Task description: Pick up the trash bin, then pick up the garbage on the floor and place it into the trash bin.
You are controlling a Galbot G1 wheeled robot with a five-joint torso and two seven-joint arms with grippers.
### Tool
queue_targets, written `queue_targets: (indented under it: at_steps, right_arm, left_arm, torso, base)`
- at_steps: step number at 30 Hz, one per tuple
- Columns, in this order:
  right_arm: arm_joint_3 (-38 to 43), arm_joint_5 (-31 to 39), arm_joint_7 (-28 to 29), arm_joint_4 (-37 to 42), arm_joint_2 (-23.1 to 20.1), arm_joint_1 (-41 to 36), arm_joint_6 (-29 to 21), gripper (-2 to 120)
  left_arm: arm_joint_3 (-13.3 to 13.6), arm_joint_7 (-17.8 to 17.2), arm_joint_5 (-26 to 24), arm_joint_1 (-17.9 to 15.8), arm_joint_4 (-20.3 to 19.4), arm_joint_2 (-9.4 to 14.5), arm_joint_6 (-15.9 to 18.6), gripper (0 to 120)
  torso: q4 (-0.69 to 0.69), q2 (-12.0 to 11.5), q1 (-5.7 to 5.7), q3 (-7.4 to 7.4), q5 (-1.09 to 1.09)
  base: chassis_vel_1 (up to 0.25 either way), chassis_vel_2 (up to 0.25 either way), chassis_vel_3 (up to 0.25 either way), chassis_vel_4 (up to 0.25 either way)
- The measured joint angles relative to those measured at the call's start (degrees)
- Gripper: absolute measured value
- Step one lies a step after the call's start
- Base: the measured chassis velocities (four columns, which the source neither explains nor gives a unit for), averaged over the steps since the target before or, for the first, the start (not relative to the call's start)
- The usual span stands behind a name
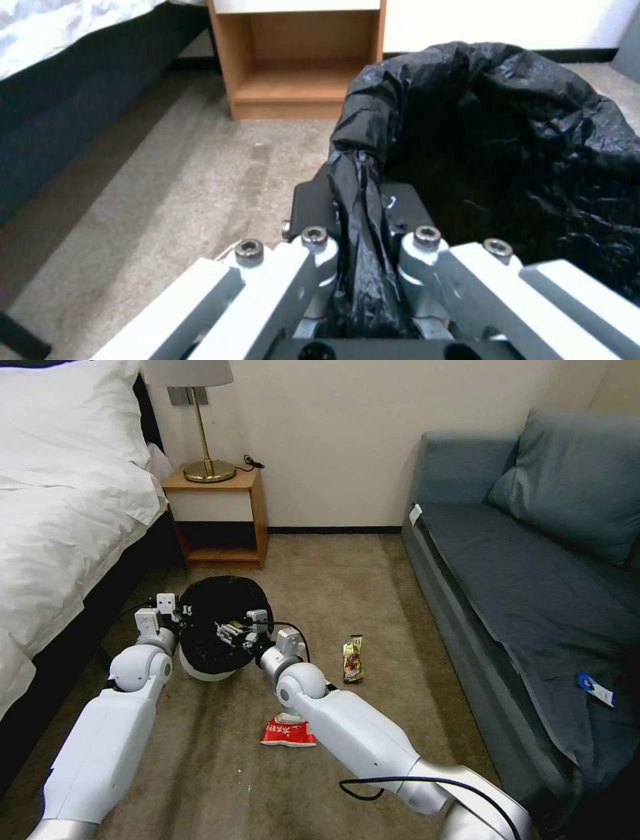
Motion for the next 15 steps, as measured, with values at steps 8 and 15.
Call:
queue_targets:
  at_steps: [8, 15]
  right_arm:
    - [2.01, -1.04, 8.3, 7.56, -10.58, -4.58, -7.91, 100]
    - [3.11, -5.85, 13.2, 8.44, -14.98, -8.7, -13.23, 100]
  left_arm:
    - [-1.05, 0.57, 1.21, 1.4, -0.01, 0.2, -0.9, 6]
    - [-0.6, 0.72, 2.83, 0.6, 1.47, -1.49, -1.25, 6]
  torso:
    - [-0.03, 0.0, 0.0, 0.0, 0.01]
    - [-0.03, 0.0, 0.0, 0.0, 0.01]
  base:
    - [0.0, 0.0, 0.0, 0.0]
    - [0.0, 0.0, 0.0, 0.0]
